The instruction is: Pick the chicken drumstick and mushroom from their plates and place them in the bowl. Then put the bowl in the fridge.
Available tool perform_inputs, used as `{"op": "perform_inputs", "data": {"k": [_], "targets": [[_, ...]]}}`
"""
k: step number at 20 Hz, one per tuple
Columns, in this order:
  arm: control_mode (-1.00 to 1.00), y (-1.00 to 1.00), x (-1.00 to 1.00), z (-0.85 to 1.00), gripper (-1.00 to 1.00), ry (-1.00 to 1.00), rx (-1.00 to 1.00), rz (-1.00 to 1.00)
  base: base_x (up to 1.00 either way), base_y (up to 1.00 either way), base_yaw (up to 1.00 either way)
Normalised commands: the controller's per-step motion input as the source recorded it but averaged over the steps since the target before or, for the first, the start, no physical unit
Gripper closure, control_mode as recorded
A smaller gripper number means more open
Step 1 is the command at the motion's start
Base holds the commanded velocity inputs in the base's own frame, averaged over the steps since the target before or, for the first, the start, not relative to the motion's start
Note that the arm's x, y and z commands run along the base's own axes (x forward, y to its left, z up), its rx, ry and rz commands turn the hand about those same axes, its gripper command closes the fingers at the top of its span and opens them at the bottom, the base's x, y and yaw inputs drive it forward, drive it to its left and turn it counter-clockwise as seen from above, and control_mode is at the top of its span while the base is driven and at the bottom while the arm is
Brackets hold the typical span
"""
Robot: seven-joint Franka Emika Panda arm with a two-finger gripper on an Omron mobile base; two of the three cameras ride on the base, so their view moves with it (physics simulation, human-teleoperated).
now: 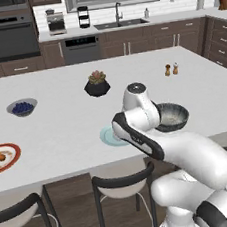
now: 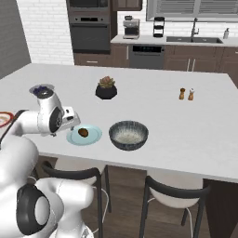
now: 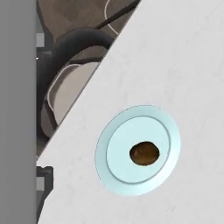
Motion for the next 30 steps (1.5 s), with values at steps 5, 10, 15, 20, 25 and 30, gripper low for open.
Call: {"op": "perform_inputs", "data": {"k": [5, 10, 15, 20, 25, 30], "targets": [[-1.00, 0.00, 0.79, -0.13, -1.00, 0.18, -0.04, 0.00, 0.00, 0.00, 0.00], [-1.00, -0.01, 0.80, -0.19, -1.00, 0.16, -0.04, 0.00, 0.00, 0.00, 0.00], [-1.00, 0.00, 0.31, -0.43, -1.00, 0.09, -0.07, 0.00, 0.00, 0.00, 0.00], [-1.00, 0.01, 0.04, -0.53, -1.00, 0.05, -0.08, 0.00, 0.00, 0.00, 0.00], [-1.00, 0.00, 0.26, -0.20, -1.00, 0.00, -0.06, 0.01, 0.00, 0.00, 0.00], [-1.00, 0.00, 0.21, 0.00, -1.00, -0.01, -0.03, 0.01, 0.00, 0.00, 0.00]]}}
